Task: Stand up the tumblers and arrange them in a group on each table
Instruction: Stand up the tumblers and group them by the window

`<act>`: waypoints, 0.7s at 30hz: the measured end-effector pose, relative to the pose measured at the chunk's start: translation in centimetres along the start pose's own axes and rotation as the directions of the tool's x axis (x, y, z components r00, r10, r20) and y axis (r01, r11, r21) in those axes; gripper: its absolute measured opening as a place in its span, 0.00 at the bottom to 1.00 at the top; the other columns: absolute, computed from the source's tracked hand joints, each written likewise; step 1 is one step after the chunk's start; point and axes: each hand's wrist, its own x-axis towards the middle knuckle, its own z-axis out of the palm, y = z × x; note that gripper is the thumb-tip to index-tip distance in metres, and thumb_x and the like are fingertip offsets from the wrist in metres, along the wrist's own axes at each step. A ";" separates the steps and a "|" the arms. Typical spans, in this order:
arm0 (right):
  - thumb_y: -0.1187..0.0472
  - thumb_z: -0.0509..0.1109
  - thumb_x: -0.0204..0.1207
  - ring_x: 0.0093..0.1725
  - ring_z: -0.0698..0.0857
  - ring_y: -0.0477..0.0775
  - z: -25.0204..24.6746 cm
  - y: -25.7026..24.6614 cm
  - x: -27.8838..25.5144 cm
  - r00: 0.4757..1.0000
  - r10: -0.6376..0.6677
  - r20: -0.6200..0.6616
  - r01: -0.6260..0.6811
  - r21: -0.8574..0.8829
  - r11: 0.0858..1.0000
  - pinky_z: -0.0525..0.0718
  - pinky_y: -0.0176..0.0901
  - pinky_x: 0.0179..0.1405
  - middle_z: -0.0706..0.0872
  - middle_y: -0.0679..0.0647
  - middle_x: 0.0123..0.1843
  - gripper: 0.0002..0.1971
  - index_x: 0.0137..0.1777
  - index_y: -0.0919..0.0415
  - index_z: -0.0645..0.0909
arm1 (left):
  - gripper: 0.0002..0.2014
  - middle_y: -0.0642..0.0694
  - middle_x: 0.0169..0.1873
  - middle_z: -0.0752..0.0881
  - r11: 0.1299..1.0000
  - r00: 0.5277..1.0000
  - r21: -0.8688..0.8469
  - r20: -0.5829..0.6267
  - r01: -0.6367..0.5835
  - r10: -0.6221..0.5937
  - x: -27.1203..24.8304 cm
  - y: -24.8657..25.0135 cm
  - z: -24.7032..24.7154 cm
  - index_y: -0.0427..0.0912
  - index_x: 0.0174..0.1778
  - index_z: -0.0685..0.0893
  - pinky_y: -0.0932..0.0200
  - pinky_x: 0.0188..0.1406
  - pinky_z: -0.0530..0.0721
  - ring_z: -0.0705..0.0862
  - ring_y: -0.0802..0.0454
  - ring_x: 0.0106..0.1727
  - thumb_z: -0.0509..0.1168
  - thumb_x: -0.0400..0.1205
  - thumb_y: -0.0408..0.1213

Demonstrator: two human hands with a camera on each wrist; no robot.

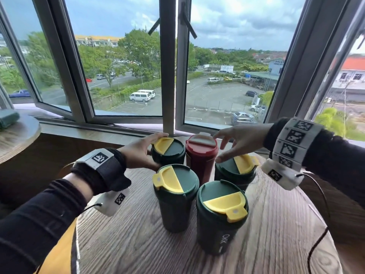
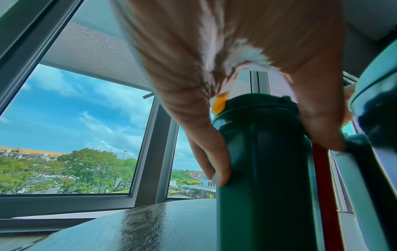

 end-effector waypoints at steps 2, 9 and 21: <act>0.31 0.69 0.60 0.57 0.85 0.51 0.1 0.0 0.1 1.000 -0.013 -0.011 0.013 -0.026 1.000 0.85 0.53 0.60 0.84 0.40 0.55 0.45 0.76 0.49 0.65 | 0.47 0.50 0.68 0.77 1.000 1.000 0.011 -0.010 -0.012 0.012 0.0 0.0 0.1 0.47 0.76 0.65 0.87 0.52 0.70 0.74 0.60 0.68 0.81 0.62 0.33; 0.37 0.70 0.66 0.55 0.83 0.49 -1.0 1.3 0.4 0.998 0.023 -0.063 -0.026 -0.059 0.998 0.82 0.48 0.63 0.84 0.47 0.61 0.39 0.75 0.54 0.67 | 0.48 0.50 0.66 0.80 0.998 0.996 0.053 -0.080 -0.043 0.047 -0.2 0.1 0.4 0.49 0.75 0.68 0.60 0.69 0.74 0.76 0.58 0.69 0.81 0.58 0.47; 0.43 0.80 0.60 0.57 0.77 0.42 -1.5 0.1 5.1 0.994 -0.102 0.036 0.105 -0.066 0.992 0.75 0.44 0.66 0.72 0.47 0.76 0.46 0.78 0.43 0.62 | 0.37 0.62 0.55 0.79 1.000 0.991 0.012 -0.131 -0.010 0.011 -0.4 0.3 0.7 0.52 0.65 0.70 0.87 0.49 0.71 0.74 0.86 0.54 0.81 0.64 0.33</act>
